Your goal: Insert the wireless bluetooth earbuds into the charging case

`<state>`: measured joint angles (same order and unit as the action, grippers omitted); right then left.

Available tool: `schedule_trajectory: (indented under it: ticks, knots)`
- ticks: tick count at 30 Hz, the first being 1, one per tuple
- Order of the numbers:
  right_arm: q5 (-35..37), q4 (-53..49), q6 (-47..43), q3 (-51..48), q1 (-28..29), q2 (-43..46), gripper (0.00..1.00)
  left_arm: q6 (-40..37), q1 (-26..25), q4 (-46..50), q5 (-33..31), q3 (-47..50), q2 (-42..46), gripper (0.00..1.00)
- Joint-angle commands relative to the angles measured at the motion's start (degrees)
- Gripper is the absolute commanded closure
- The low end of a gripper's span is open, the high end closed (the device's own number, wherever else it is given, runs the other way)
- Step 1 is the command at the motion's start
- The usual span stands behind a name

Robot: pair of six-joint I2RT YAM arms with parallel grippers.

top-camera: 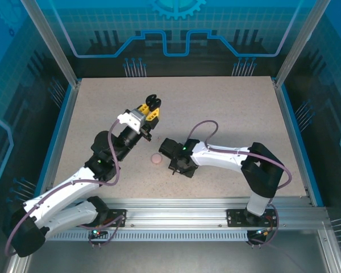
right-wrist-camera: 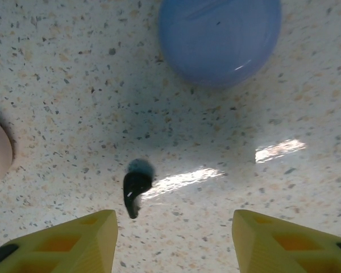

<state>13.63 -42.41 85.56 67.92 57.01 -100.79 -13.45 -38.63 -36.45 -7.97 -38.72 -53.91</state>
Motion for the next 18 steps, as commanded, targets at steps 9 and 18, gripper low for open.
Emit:
schedule_trajectory:
  ticks: [9,18]
  knots:
    - [-1.0,-1.1,2.9,5.4,0.5,-6.6,0.49,2.3,0.6,-4.7,-1.4,1.2,2.0,1.00]
    - [-1.7,-1.2,2.6,6.6,0.5,-9.6,0.54,3.1,1.3,-4.9,-1.1,1.9,2.7,1.00]
